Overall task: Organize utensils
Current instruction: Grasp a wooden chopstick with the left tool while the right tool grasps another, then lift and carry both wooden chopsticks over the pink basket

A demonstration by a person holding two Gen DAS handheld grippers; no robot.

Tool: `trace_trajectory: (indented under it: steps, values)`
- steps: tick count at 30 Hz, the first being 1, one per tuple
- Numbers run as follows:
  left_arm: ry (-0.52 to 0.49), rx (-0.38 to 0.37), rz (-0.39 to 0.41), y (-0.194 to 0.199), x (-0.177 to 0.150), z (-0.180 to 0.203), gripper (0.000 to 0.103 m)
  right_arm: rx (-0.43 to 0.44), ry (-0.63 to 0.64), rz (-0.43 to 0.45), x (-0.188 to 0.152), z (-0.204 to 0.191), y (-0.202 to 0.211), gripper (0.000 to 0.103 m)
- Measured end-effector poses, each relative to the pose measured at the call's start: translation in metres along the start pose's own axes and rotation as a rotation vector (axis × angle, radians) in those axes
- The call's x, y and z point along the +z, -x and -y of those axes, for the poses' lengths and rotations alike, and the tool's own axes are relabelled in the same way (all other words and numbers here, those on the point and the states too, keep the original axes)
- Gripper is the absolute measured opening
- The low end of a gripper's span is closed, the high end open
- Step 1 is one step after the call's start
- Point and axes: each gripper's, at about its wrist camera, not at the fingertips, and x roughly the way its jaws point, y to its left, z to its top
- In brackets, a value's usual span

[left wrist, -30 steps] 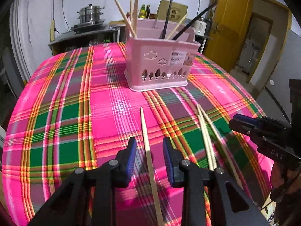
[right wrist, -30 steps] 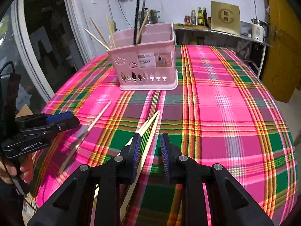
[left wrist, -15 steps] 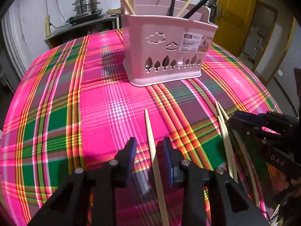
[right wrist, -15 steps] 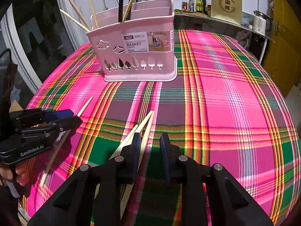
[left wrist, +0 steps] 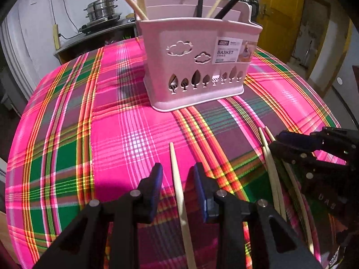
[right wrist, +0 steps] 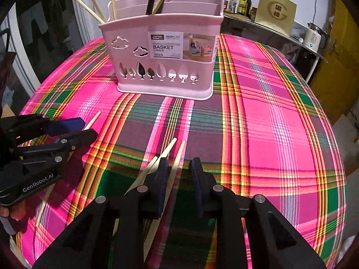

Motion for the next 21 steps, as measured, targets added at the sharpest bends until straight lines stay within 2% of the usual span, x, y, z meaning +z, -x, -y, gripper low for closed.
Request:
trace_trajectory:
  steps: [3,7,14,21]
  values:
    - [-0.001,-0.008,-0.009,0.001,0.002,0.002,0.020,0.013,0.000,-0.014,0.004,0.001,-0.002,0.008]
    - [-0.013,-0.018,-0.017,0.000,0.003,0.006,0.008,0.044,-0.014,-0.024,0.007,0.005,-0.004,0.005]
    - [0.011,-0.046,-0.016,0.008,0.006,0.000,0.006,0.092,-0.038,0.021,0.009,0.013,0.012,0.005]
    - [0.025,-0.075,0.070,0.048,0.020,-0.006,0.007,0.121,-0.047,0.110,0.021,0.019,0.046,0.005]
